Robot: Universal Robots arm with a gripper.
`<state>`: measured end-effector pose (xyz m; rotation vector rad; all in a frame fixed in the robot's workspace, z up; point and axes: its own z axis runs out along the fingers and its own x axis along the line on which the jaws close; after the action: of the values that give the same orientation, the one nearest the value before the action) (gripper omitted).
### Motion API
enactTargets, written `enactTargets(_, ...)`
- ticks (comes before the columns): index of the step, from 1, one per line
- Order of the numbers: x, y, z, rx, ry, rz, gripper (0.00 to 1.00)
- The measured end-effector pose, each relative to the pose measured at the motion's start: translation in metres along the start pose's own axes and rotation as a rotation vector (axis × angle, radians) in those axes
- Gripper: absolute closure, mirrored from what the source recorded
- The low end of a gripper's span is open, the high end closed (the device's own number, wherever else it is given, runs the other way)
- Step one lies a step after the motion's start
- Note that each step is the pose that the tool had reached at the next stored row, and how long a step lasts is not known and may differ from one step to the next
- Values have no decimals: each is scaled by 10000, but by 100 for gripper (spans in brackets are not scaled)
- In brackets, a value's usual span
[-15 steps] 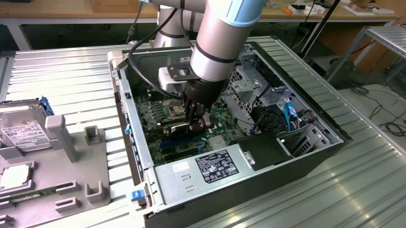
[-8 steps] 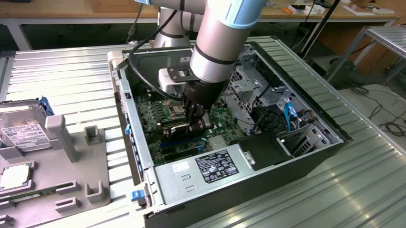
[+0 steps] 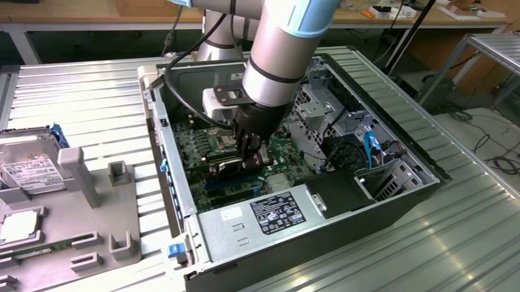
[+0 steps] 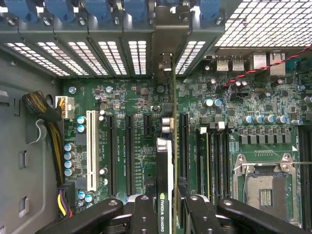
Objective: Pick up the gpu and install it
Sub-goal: 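Insert the gpu into the slot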
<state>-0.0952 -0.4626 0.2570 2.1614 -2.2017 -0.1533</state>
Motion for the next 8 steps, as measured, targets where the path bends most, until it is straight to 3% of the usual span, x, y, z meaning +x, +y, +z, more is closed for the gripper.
enactTargets(8,-1,3,-29,2,-5,-1,73)
